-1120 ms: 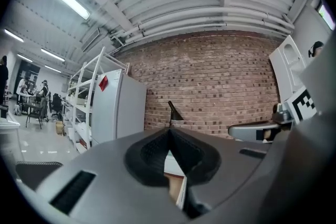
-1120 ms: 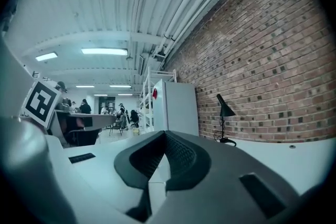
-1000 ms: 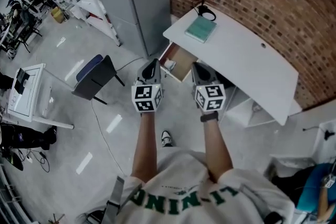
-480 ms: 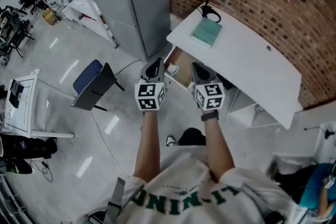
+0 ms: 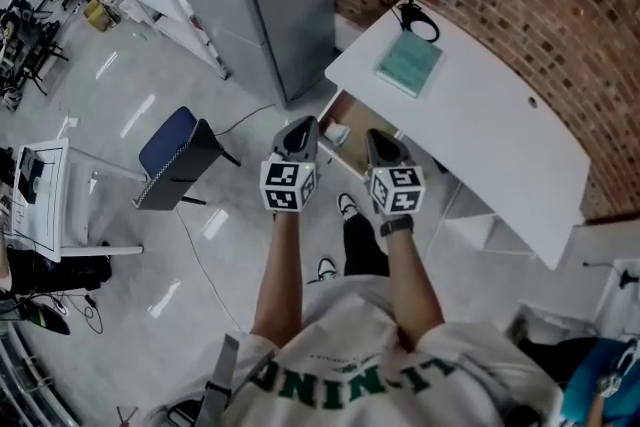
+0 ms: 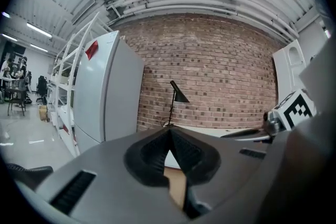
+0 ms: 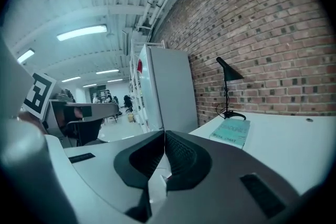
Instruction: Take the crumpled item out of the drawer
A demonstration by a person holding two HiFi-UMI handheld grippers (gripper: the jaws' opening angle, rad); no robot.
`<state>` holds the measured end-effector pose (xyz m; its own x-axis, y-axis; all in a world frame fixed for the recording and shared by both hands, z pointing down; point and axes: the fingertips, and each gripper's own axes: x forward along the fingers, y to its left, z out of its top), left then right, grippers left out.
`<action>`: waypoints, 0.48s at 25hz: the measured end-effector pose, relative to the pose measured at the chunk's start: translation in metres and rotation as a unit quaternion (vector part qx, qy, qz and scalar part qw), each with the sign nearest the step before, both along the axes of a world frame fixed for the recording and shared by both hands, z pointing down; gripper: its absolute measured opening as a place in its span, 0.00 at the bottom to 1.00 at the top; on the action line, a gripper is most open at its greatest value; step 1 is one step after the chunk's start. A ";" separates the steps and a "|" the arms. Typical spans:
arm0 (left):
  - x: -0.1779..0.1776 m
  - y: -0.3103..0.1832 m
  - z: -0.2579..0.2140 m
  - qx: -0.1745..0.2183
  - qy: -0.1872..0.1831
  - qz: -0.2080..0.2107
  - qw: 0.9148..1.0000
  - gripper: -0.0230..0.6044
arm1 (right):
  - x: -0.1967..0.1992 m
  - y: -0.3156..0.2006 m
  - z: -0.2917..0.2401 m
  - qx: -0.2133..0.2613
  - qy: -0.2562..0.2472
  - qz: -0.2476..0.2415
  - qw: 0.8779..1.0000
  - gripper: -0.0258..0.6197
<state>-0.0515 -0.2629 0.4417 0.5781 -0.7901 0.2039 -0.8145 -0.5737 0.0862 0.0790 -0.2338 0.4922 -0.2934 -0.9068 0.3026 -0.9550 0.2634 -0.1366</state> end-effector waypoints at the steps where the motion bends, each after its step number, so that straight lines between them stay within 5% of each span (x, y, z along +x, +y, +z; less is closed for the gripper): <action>1: 0.001 -0.008 0.005 -0.005 -0.003 -0.002 1.000 0.03 | 0.001 -0.007 0.007 -0.009 -0.003 -0.001 1.000 0.05; 12: 0.024 -0.085 0.082 -0.076 -0.010 -0.013 0.997 0.03 | 0.016 -0.079 0.104 -0.101 0.008 -0.032 0.994 0.05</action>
